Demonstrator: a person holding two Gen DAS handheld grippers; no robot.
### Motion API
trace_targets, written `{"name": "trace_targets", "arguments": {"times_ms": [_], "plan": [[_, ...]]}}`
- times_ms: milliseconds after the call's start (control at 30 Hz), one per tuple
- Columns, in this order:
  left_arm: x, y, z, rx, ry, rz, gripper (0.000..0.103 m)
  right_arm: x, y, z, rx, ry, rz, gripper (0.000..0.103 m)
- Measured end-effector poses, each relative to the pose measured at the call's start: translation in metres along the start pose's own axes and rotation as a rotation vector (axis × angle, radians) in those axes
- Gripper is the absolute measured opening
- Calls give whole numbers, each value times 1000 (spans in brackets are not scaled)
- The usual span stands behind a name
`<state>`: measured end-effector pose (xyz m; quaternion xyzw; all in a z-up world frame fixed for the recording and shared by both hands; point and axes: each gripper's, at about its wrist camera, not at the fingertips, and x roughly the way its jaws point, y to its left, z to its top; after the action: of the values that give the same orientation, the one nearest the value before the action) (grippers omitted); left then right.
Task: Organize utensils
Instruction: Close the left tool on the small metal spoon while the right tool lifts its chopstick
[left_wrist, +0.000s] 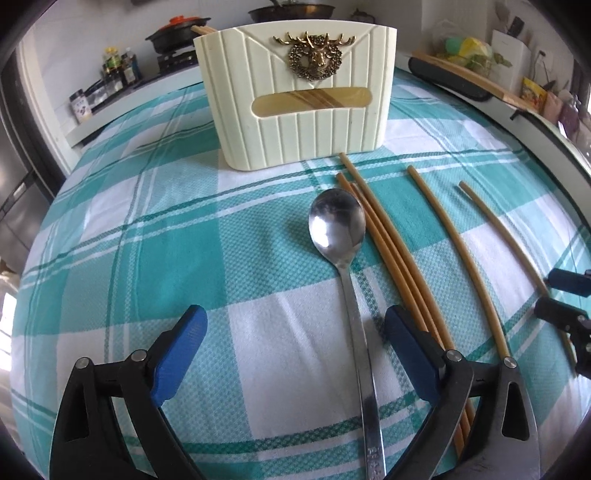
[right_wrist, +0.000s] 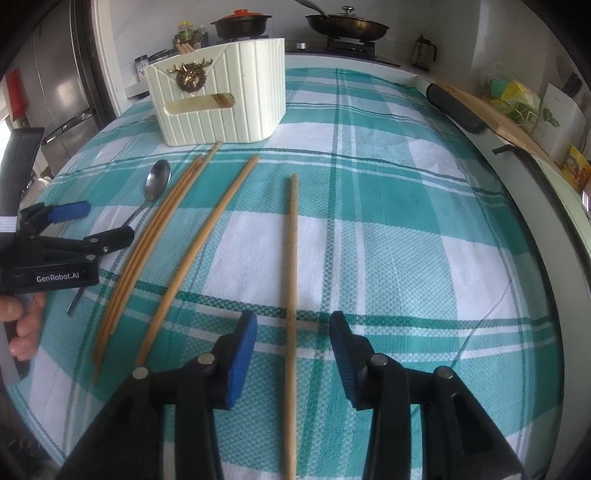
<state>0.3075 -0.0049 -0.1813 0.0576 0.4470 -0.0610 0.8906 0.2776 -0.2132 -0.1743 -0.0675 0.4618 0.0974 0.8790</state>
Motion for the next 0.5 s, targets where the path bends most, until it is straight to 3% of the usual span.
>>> {"name": "trace_targets", "arguments": {"times_ms": [200,333,500], "plan": [[14,4,18,-28,2,-48,92,17,0,24,-62,35,20,41],[21,-2,31,-15,-5,-58,78,34,4,51,-85,50,42,41],[23,-12,40,8,-15,-65,57,53,7,81,-92,50,40,28]]}}
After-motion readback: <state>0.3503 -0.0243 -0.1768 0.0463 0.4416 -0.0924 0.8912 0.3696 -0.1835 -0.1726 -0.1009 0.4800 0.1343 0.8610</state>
